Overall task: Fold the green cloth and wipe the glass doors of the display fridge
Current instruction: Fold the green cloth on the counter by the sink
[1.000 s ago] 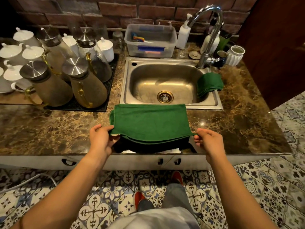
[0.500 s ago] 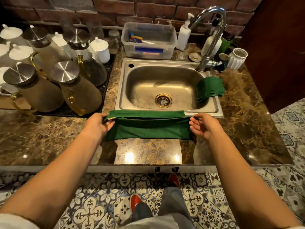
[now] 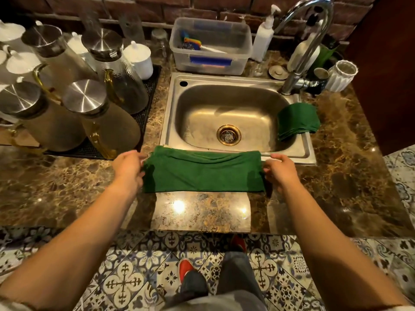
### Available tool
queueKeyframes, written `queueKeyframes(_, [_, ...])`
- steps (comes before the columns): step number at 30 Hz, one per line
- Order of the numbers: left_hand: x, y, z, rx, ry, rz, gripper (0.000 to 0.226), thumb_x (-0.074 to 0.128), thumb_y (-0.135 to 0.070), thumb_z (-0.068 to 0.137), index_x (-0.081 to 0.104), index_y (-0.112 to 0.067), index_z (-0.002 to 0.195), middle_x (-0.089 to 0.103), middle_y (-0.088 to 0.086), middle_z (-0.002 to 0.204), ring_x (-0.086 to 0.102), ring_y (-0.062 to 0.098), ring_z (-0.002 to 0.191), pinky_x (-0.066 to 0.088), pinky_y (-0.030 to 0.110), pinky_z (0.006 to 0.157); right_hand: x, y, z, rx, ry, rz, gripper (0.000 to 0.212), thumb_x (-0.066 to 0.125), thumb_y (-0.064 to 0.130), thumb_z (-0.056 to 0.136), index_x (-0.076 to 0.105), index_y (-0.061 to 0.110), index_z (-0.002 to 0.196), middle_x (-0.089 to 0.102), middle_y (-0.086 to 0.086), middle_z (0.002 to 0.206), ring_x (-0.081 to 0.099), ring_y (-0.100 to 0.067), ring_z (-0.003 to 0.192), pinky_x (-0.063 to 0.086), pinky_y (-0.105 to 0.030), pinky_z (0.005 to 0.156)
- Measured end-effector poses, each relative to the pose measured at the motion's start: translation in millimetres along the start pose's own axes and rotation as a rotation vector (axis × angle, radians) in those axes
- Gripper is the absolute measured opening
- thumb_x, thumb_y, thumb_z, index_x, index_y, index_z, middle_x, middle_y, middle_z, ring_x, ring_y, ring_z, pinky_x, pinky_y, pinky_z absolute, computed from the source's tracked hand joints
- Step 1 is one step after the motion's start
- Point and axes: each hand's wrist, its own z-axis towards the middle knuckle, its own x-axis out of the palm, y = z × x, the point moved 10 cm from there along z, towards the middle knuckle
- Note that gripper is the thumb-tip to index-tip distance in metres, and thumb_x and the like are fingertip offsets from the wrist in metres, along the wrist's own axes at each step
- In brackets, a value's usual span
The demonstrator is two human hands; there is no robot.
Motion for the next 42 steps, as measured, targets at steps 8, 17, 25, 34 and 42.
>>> queueKeyframes(8, [-7.9, 46.2, -3.0, -0.131, 0.092, 0.326, 0.057, 0.078, 0.0, 0.079, 0.047, -0.002, 0.127, 0.062, 0.016, 0.111, 0.063, 0.034, 0.099, 0.055, 0.052, 0.091, 10.4, -34.8, -4.9, -0.036, -0.042, -0.672, 0.053, 0.068, 0.057, 0.083, 0.061, 0.005, 0.095, 0.067, -0.016, 0.1, 0.064, -0.036, 0.094, 0.05, -0.039, 0.075])
queueKeyframes(17, [11.1, 38.6, -9.3, -0.037, 0.127, 0.382, 0.013, 0.05, -0.001, 0.098, 0.059, -0.006, 0.106, 0.064, 0.017, 0.115, 0.062, 0.03, 0.092, 0.053, 0.039, 0.084, 10.1, -41.6, -5.9, 0.077, -0.012, -0.357, 0.023, 0.063, 0.026, 0.095, 0.063, 0.004, 0.103, 0.065, -0.018, 0.105, 0.06, -0.029, 0.086, 0.053, -0.041, 0.076])
queueKeyframes(25, [-3.4, 45.8, -11.9, -0.088, 0.133, 0.319, 0.02, 0.034, -0.012, 0.104, 0.05, -0.011, 0.116, 0.055, 0.012, 0.113, 0.056, 0.03, 0.099, 0.051, 0.038, 0.06, 1.5, -43.2, -22.5, 0.152, 0.067, -0.129, 0.013, 0.052, 0.017, 0.103, 0.055, 0.004, 0.106, 0.061, -0.014, 0.093, 0.061, -0.024, 0.07, 0.058, -0.026, 0.045])
queueKeyframes(34, [74.0, -6.5, -66.4, 0.601, 0.151, 1.111, 0.035, 0.058, -0.009, 0.084, 0.056, -0.013, 0.119, 0.054, 0.02, 0.127, 0.044, 0.043, 0.123, 0.04, 0.052, 0.101, -11.4, -52.4, -22.1, 0.084, 0.034, -0.228, 0.008, 0.059, 0.014, 0.099, 0.057, 0.008, 0.094, 0.059, -0.01, 0.083, 0.056, -0.018, 0.065, 0.054, -0.028, 0.051])
queueKeyframes(42, [290.7, 53.0, -203.0, 1.36, 0.949, 1.643, 0.065, 0.061, -0.011, 0.086, 0.041, -0.031, 0.145, 0.044, 0.011, 0.14, 0.036, 0.035, 0.13, 0.034, 0.054, 0.103, -18.1, -69.1, -19.2, 0.061, 0.003, -0.143, 0.016, 0.068, 0.003, 0.085, 0.067, 0.016, 0.075, 0.068, -0.007, 0.072, 0.062, -0.018, 0.064, 0.056, -0.037, 0.066])
